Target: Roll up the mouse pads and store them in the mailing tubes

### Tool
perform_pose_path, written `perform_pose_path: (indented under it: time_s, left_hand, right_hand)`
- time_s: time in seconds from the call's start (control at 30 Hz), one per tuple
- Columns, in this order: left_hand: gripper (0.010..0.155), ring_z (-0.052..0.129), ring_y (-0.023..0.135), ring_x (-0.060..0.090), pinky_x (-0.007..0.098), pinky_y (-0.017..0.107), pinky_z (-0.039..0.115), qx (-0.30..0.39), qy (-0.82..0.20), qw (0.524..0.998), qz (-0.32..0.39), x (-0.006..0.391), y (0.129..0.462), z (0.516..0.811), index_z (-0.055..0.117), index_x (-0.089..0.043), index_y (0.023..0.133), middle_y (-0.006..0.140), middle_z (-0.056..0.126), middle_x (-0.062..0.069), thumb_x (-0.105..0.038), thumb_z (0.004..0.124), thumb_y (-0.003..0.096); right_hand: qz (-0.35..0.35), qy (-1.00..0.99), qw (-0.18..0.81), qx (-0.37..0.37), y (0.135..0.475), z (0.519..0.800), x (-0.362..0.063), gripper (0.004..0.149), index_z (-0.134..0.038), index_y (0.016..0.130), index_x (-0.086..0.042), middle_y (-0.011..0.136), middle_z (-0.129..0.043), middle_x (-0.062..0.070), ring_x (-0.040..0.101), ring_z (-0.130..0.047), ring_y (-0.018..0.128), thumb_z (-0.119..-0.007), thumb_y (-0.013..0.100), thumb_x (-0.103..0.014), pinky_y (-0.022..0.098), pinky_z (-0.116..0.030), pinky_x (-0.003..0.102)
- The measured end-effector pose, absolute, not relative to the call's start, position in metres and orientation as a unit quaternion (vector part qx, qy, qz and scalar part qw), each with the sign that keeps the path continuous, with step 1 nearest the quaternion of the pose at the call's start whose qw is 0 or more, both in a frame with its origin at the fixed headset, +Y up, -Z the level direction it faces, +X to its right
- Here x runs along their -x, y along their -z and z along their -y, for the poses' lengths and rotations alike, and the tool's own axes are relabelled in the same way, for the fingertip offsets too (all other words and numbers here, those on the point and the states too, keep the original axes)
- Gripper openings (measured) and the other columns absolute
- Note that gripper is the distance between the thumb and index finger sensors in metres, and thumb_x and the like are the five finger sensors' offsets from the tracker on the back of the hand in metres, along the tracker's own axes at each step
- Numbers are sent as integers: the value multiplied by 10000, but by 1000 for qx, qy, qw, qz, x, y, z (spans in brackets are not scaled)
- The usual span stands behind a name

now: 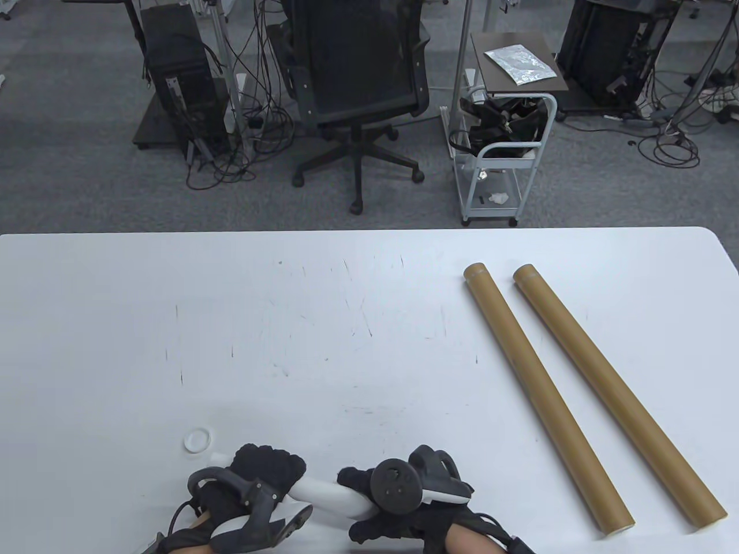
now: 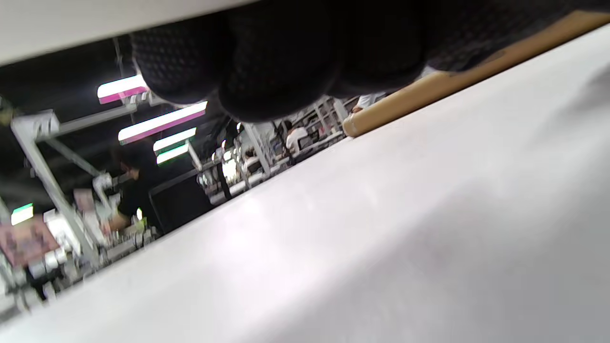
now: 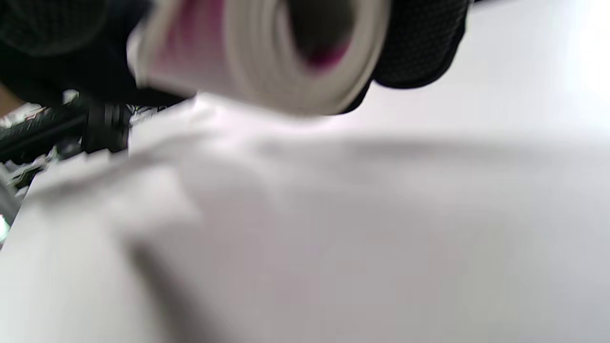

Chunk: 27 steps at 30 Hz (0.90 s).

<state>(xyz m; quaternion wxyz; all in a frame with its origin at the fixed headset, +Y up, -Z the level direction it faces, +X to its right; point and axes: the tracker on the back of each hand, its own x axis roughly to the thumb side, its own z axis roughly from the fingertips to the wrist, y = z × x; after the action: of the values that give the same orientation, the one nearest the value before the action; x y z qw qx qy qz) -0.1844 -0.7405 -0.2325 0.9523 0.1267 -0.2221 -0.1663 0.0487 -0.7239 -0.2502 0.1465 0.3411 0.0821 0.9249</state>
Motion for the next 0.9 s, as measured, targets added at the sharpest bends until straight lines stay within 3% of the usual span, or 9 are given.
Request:
perform_pose_path:
  time_s: [0.1,0.23,0.33,0.4,0.53,0.67,0.9]
  left_hand:
    - [373,997,443,54,309,501,872,-114,156,961,197,196,241,740,778,-347,679,524,945,-135,-548,814,367]
    - [374,996,447,53,309,504,872,-124,146,966,176,202,246,734,777,-348,682,528,944,-136,-549,814,369]
    - [375,995,452,53,309,507,870,-133,140,967,169,205,247,730,775,-349,685,533,943,-136,-551,812,372]
    - [377,995,455,56,312,509,869,-132,142,968,157,209,251,730,777,-347,689,536,943,-133,-550,814,374]
    - [379,992,463,58,314,516,866,-121,153,971,137,214,257,734,775,-348,694,543,941,-132,-550,815,376]
    - [382,993,466,59,314,516,866,-115,146,973,139,214,256,735,777,-351,695,544,944,-133,-550,818,372]
    - [392,993,474,59,313,520,866,-114,158,971,141,212,255,737,776,-356,699,550,944,-136,-557,818,365]
  right_hand:
    - [0,-961,70,-266,268,689,-87,870,-451,1104,-234,1054,-656,89,331,-769,860,-697,366,-624,659,-667,534]
    - [0,-994,-50,-92,302,667,-178,887,-394,1121,-215,1131,-516,133,388,-632,968,-695,385,-609,719,-563,588]
    - [-42,-996,-74,37,316,670,-248,915,-363,1127,-180,1162,-408,169,438,-519,1017,-710,389,-596,736,-484,630]
    - [-78,-985,-79,135,318,677,-302,918,-371,1116,-148,1151,-428,185,447,-530,1009,-715,391,-593,733,-486,632]
    - [-144,-955,-64,251,306,699,-371,958,-337,1122,-111,1154,-416,222,485,-532,1007,-741,392,-581,719,-503,654]
    - [-195,-935,-32,293,301,722,-407,1012,-247,1141,-111,1172,-395,216,513,-502,1022,-747,397,-581,711,-511,670]
    - [-220,-938,-10,268,331,748,-417,1016,-230,1138,-138,1165,-447,163,466,-573,1013,-752,390,-584,703,-571,642]
